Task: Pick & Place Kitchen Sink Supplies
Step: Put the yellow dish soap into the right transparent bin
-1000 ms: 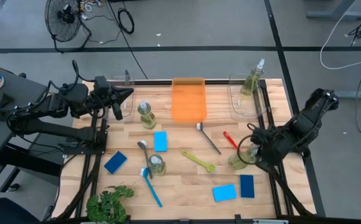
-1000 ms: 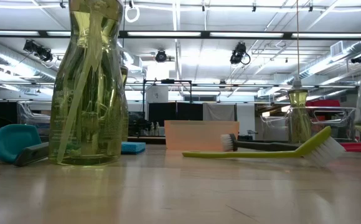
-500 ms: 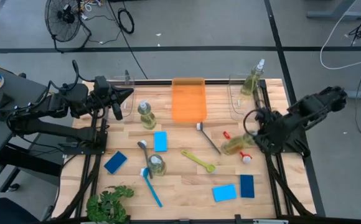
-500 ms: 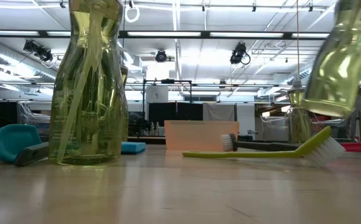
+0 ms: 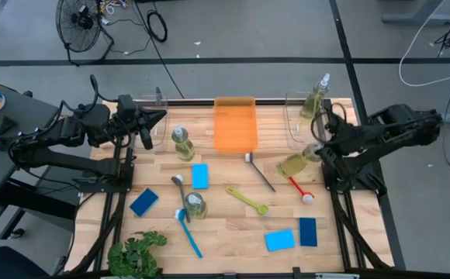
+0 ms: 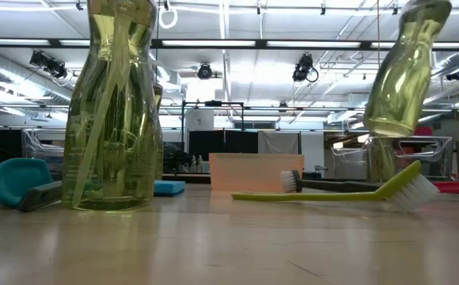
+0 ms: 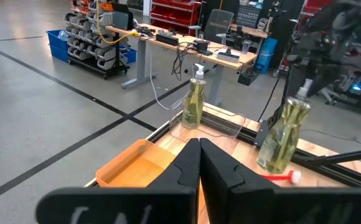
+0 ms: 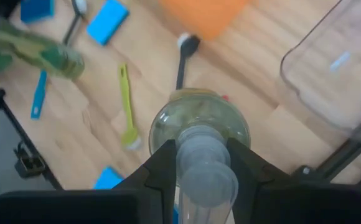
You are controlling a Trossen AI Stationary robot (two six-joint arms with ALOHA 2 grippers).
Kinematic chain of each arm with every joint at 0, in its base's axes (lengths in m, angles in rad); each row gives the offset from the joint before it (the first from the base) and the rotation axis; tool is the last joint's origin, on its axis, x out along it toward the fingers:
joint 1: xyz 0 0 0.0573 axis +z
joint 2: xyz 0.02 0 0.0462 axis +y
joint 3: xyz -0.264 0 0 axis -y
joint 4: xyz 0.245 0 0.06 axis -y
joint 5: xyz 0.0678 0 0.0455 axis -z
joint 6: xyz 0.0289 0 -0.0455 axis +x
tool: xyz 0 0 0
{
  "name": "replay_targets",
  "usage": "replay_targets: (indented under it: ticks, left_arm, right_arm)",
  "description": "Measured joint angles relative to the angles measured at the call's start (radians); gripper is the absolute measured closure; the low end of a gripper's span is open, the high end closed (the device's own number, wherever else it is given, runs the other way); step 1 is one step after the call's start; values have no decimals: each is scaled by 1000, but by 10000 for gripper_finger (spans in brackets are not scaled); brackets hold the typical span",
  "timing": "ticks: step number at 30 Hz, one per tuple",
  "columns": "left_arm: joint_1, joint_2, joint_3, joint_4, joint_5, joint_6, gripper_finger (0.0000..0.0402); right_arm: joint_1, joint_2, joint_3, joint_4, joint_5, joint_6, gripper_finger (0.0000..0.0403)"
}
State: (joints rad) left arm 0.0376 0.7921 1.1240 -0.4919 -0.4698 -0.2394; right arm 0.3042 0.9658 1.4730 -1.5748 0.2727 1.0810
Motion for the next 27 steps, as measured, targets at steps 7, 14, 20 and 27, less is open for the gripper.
replay_targets:
  ticks: [7,14,20,27]
  left_arm:
    - [0,0,0,0,0,0,390]
    - [0,0,0,0,0,-1,390]
    - [0,0,0,1,0,-4,390]
    - [0,0,0,1,0,-3,390]
  right_arm:
    - [-88,1,88,5,80,-94,305]
    - [-166,1,121,4,206,-173,305]
    - [-229,1,121,3,288,-218,307]
    - [-310,1,121,4,326,-280,307]
